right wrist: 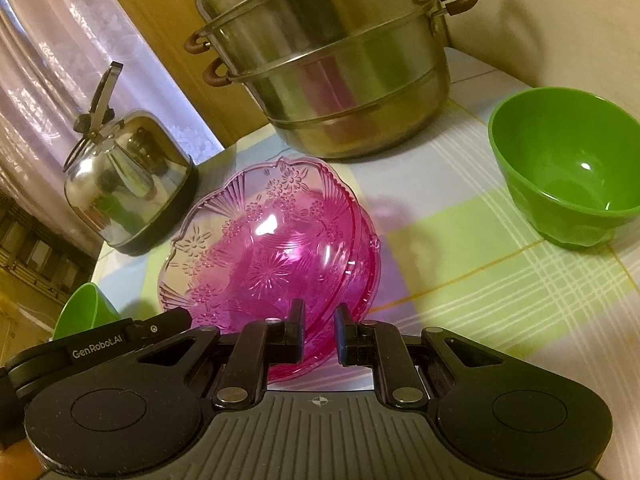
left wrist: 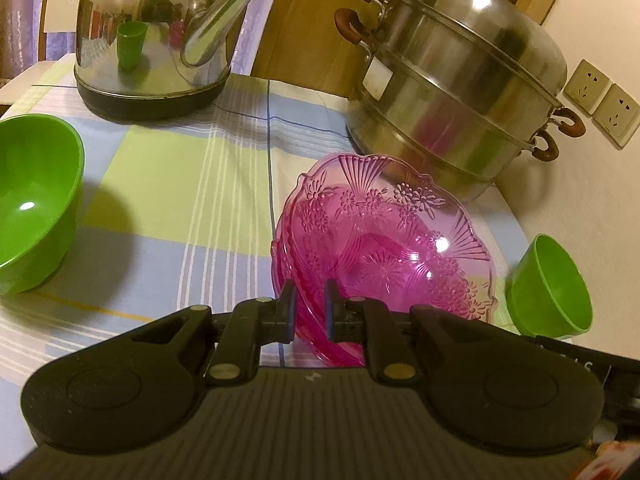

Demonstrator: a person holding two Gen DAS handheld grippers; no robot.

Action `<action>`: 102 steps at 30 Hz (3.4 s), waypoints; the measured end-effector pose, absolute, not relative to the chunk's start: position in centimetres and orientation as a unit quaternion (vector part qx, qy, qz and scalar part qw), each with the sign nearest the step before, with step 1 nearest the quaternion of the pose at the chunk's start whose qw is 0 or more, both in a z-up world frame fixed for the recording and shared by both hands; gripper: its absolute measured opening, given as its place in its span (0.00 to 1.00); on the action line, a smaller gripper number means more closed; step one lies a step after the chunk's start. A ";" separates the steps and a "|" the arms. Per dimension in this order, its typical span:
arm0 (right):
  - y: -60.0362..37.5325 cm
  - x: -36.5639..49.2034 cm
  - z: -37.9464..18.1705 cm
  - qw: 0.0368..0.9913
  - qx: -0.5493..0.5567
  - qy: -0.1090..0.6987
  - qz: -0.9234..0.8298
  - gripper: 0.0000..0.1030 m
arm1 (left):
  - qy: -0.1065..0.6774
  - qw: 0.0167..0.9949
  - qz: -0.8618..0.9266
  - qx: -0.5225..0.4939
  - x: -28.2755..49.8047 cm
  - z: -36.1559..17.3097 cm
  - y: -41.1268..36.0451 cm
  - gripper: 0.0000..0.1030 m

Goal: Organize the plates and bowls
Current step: 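Lower the pink dish into the pink bowl and open both grippers, then move both grippers from the pink stack to the orange bowl by the wall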

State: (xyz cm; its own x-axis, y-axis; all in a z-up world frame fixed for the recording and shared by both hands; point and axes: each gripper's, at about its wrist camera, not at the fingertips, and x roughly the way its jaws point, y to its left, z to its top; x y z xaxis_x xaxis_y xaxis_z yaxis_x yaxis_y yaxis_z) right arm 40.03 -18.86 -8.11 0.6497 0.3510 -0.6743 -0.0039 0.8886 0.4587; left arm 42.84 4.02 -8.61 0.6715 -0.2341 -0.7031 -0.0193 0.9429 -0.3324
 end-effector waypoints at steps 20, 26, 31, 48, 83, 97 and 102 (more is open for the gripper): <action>-19.0 40.6 -8.8 0.876 0.220 0.418 0.099 0.24 | 0.399 0.904 -0.050 -0.147 43.2 -8.9 3.8 0.19; -20.4 40.2 -8.1 0.886 0.249 0.383 0.075 0.57 | 0.397 0.905 -0.037 -0.146 43.1 -8.8 4.5 0.24; -20.6 40.0 -7.6 0.890 0.255 0.373 0.066 0.57 | 0.396 0.906 -0.037 -0.147 42.9 -8.8 4.7 0.24; -20.7 39.7 -7.1 0.895 0.251 0.363 0.062 0.57 | 0.379 0.913 -0.043 -0.147 42.3 -7.3 4.7 0.25; -30.4 16.8 -1.9 0.913 0.257 0.313 -0.056 0.57 | 0.366 0.910 -0.157 -0.111 23.8 -3.0 -5.6 0.79; -38.3 8.3 0.0 0.905 0.285 0.287 -0.134 0.71 | 0.392 0.894 -0.194 -0.096 18.2 -2.7 -13.4 0.84; -41.2 7.6 -0.3 0.900 0.292 0.280 -0.164 0.71 | 0.395 0.887 -0.220 -0.089 18.9 -2.3 -16.4 0.84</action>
